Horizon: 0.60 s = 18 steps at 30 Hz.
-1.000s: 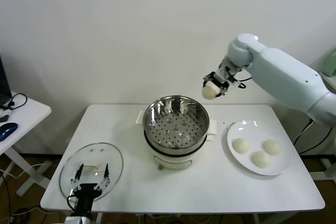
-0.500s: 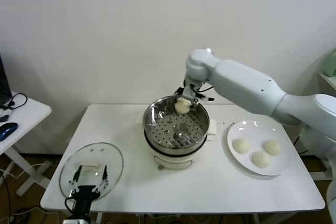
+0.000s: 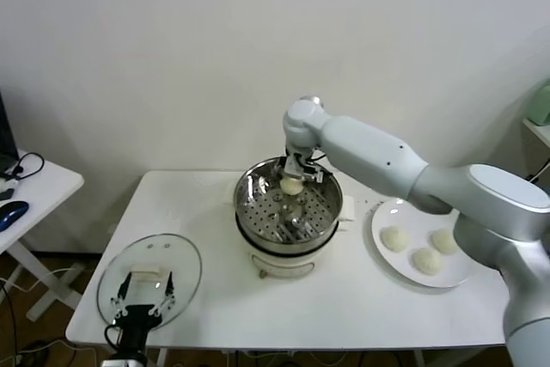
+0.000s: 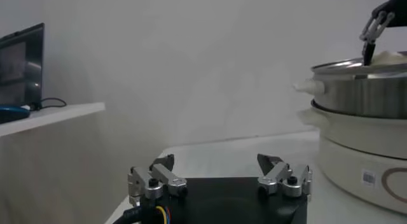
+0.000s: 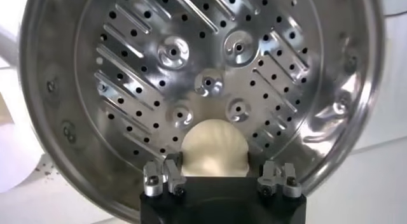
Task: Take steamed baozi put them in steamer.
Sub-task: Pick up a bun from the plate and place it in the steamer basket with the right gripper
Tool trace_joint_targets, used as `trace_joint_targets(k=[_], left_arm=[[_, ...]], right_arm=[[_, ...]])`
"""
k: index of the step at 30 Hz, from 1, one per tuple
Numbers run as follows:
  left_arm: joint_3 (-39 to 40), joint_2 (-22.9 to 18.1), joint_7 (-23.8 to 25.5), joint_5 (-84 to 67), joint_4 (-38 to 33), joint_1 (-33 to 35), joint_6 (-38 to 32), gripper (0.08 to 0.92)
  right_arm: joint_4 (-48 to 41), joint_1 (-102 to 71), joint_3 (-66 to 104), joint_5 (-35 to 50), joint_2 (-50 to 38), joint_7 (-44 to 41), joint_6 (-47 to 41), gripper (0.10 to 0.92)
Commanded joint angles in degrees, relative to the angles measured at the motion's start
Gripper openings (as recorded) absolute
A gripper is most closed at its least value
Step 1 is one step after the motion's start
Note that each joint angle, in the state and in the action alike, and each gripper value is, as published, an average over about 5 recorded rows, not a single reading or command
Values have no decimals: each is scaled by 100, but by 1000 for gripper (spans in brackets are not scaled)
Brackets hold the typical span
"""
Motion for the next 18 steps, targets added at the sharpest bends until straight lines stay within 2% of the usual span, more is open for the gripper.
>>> trace_joint_targets(k=[1, 7, 13, 18], left_arm=[[-3, 0, 3, -10, 13, -3, 8, 823], [-12, -5, 0, -8, 29, 4, 2, 823], [-23, -14, -6, -8, 23, 3, -3, 823], [-34, -18, -10, -9, 6, 10, 2, 823]], right_arm=[[-231, -113, 28, -312, 134, 37, 99, 679], [-223, -122, -46, -78, 105, 25, 30, 694], [-201, -92, -69, 60, 91, 42, 7, 809], [-95, -16, -67, 198, 26, -8, 9, 822]])
